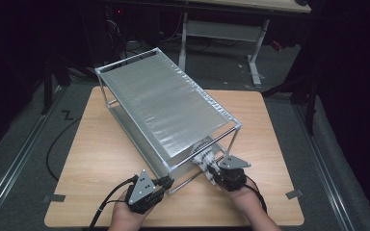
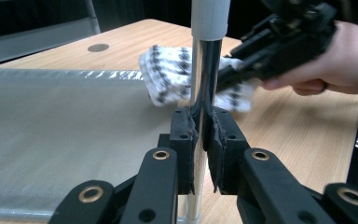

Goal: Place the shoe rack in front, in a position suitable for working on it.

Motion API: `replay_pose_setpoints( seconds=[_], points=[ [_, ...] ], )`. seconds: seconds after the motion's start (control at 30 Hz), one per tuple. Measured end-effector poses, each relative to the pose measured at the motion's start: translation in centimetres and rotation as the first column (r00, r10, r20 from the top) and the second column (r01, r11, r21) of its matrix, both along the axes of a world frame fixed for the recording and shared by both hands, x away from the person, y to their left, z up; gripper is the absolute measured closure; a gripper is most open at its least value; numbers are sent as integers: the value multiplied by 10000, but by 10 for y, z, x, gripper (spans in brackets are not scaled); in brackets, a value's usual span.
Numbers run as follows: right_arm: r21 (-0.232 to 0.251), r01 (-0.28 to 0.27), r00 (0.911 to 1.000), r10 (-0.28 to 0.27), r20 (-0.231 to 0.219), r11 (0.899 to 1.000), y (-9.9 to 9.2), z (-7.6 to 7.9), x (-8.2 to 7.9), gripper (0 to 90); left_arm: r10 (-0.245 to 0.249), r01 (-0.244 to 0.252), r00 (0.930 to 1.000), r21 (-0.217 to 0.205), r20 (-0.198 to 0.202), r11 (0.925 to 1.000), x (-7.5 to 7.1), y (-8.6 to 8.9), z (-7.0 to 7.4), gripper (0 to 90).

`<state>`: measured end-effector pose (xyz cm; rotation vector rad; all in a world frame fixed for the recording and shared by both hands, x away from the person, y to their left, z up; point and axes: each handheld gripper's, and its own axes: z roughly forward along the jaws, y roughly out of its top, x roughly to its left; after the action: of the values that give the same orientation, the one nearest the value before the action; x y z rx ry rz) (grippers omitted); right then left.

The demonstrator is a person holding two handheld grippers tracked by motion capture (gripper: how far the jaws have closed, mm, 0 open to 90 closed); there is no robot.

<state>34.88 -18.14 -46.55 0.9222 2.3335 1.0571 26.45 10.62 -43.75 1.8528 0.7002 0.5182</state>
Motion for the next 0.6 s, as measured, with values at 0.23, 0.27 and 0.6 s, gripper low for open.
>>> replay_pose_setpoints(
  seconds=[0.23, 0.27, 0.6],
  points=[
    [33, -806, 9932, 806, -836, 9967, 11, -14, -18, 741, -411, 420, 9990, -527, 177, 9977, 5, -1, -6, 811],
    [65, -1029, 9894, 1030, -1026, 9947, 17, -17, -21, 739, -497, 506, 9986, -496, 196, 9975, 6, -2, -6, 810],
    [-38, -1984, 9699, 1958, -1445, 9801, 48, -26, -39, 712, -687, 691, 9976, -848, 80, 9940, 10, -6, -9, 807]
  ],
)
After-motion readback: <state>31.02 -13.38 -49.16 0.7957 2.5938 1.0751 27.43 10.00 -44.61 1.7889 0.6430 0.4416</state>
